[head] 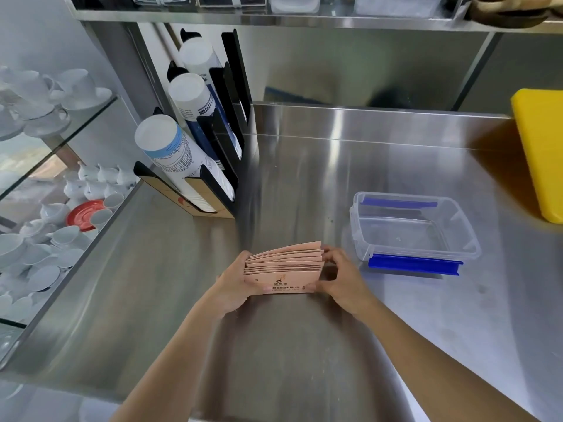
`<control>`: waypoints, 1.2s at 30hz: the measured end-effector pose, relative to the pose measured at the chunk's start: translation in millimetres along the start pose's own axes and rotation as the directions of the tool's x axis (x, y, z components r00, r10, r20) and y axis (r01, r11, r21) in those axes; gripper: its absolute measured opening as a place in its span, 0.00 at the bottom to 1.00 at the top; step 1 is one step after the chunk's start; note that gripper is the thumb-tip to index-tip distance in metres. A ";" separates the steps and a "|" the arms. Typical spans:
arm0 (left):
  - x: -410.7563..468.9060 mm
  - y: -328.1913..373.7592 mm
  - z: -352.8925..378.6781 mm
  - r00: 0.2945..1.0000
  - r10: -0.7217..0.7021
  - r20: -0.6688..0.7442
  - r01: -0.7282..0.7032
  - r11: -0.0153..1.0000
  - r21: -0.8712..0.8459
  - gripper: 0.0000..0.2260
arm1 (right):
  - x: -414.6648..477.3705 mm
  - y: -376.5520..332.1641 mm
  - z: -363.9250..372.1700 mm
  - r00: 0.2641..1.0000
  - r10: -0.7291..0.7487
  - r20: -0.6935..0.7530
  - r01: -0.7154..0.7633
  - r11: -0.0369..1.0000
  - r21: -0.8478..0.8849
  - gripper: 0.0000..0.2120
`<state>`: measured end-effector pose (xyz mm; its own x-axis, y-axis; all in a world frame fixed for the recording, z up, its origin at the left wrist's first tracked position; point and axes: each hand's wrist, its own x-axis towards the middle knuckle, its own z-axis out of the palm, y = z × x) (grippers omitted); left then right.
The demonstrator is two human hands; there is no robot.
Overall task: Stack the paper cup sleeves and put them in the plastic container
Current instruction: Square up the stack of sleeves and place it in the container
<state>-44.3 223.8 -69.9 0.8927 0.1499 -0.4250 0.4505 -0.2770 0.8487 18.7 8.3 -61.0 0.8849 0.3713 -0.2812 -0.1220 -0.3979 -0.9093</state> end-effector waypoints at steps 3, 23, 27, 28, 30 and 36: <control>8.0 -12.7 -0.2 1.000 -0.012 -0.008 0.012 1.000 0.018 0.26 | -2.8 -0.6 0.2 1.000 0.029 0.000 -0.029 0.996 0.089 0.30; -4.8 13.2 40.7 0.941 -0.030 -0.336 -0.146 0.863 -0.484 0.10 | 2.6 -14.0 40.4 0.965 0.120 -0.234 -0.040 0.947 0.320 0.13; -1.8 23.0 44.8 0.910 -0.099 -0.402 -0.165 0.802 -0.574 0.10 | 11.4 -15.2 43.6 0.949 0.173 -0.265 -0.049 0.908 0.416 0.14; -2.3 23.0 44.0 0.913 -0.100 -0.396 -0.173 0.784 -0.596 0.10 | 13.3 -14.7 44.6 0.944 0.176 -0.280 -0.042 0.904 0.425 0.14; -4.8 17.4 43.4 0.939 -0.055 -0.339 -0.192 0.736 -0.649 0.05 | 15.9 -14.4 46.9 0.934 0.191 -0.300 -0.041 0.896 0.442 0.13; -16.7 -1.4 32.0 0.979 0.150 -0.137 -0.189 0.920 -0.344 0.29 | 17.4 -15.4 48.4 0.932 0.180 -0.314 -0.037 0.911 0.410 0.12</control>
<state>-59.5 191.3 -74.0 0.9403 0.2352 -0.2461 0.2428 0.0433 0.9691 14.2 61.5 -66.7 0.9442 0.0116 -0.3293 -0.3288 -0.0323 -0.9439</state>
